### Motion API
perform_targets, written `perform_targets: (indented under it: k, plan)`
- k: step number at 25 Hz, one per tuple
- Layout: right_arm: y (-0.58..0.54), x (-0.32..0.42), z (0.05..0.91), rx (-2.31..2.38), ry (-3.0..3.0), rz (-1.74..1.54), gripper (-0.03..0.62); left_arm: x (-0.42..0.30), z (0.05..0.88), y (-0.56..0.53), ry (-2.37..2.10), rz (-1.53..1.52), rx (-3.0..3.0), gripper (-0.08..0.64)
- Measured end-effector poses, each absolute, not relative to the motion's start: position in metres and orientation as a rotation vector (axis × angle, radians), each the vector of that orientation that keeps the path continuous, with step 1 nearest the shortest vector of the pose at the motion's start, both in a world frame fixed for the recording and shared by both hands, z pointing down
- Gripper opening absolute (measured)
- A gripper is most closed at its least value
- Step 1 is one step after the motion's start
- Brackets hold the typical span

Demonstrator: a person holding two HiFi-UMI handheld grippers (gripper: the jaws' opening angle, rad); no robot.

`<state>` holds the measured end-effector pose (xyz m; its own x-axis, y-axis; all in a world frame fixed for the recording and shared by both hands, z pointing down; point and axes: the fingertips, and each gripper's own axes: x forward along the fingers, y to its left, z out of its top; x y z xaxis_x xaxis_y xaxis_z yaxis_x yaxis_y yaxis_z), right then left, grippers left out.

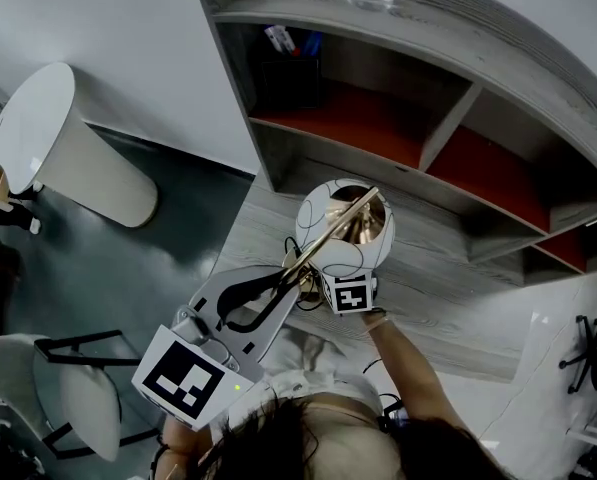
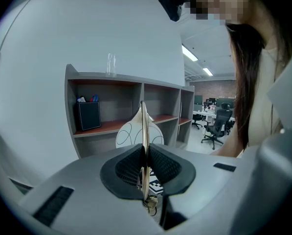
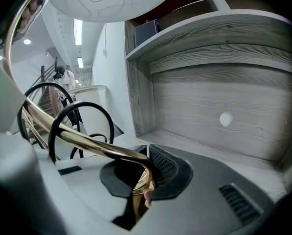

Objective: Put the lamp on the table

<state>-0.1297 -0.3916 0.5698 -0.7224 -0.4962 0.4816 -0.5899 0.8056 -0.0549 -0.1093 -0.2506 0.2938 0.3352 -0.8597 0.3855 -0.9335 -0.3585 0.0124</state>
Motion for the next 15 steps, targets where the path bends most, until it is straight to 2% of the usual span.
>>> perform_targets:
  k: [15]
  plan:
    - [-0.425, -0.158, 0.577, 0.870, -2.496, 0.315, 0.026, -0.150, 0.298, -0.286, -1.556, 0.470, 2.396, 0.046]
